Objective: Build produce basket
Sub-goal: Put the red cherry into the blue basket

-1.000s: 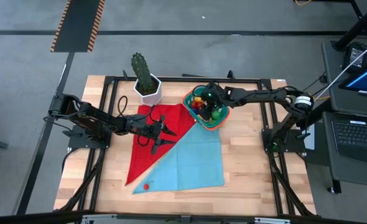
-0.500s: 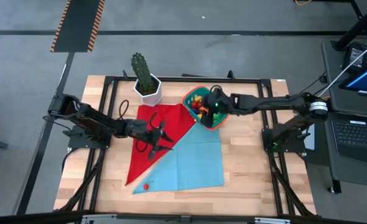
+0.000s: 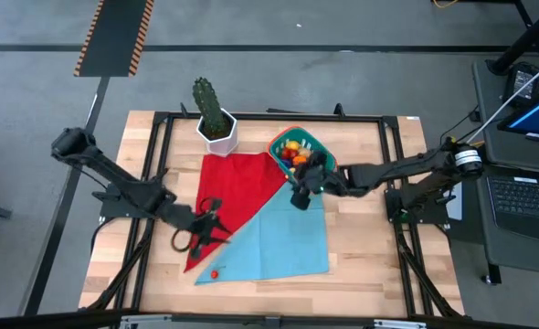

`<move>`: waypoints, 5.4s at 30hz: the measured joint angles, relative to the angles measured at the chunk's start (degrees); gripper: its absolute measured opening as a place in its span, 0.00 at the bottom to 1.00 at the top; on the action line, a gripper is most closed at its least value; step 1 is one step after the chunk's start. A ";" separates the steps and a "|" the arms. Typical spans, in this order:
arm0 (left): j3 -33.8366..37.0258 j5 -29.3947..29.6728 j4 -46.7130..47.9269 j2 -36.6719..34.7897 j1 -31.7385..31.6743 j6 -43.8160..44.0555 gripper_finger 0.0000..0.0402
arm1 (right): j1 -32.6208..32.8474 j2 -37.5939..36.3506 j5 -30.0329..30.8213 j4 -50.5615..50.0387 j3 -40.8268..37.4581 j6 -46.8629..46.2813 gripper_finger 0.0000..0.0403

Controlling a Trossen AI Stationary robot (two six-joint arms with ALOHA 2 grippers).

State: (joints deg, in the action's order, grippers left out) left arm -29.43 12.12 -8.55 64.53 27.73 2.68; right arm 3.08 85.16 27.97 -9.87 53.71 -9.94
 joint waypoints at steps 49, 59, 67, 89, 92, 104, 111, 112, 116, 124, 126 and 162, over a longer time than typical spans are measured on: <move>-28.00 18.07 32.58 26.17 34.57 56.12 0.09 | 17.38 -0.73 3.99 22.95 -9.64 -7.84 0.57; -28.00 18.19 32.79 26.17 33.57 55.69 0.29 | 17.69 -0.73 3.99 23.98 -9.64 -7.83 0.57; -28.00 18.83 33.30 26.17 33.05 51.72 0.43 | 17.69 -0.40 3.91 23.95 -9.61 -7.90 0.57; -26.75 6.35 33.49 31.16 20.96 58.38 0.41 | 21.87 -0.08 -10.74 32.65 -9.59 5.97 0.57; -26.75 3.35 33.54 32.09 20.04 60.71 0.41 | 21.91 -0.08 -10.72 32.40 -9.59 5.90 0.57; -26.75 2.95 33.59 33.58 20.33 61.48 0.41 | 21.91 0.69 -10.72 32.31 -9.64 4.40 0.57; -26.75 2.97 35.18 33.58 20.32 61.35 0.41 | 21.91 0.69 -10.72 32.31 -9.64 4.40 0.57; -26.75 2.97 35.98 33.58 20.32 61.36 0.41 | 21.91 0.69 -10.72 32.30 -9.64 4.40 0.57; -26.75 2.98 37.72 33.58 20.32 61.42 0.41 | 21.91 0.71 -10.72 32.30 -9.64 4.40 0.57; -26.75 3.32 37.88 33.61 20.32 61.33 0.41 | 21.91 0.71 -10.72 32.29 -9.64 4.40 0.57; -26.75 3.33 37.91 33.81 20.32 61.33 0.41 | 21.91 0.71 -10.72 32.29 -9.64 4.40 0.57; -28.50 1.86 38.51 36.66 19.07 59.73 0.41 | 21.89 0.73 -10.70 31.87 -9.64 4.22 0.57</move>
State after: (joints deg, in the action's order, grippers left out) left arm -57.93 13.98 29.95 101.19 46.81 62.41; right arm 24.97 85.89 17.27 22.00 44.07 -5.72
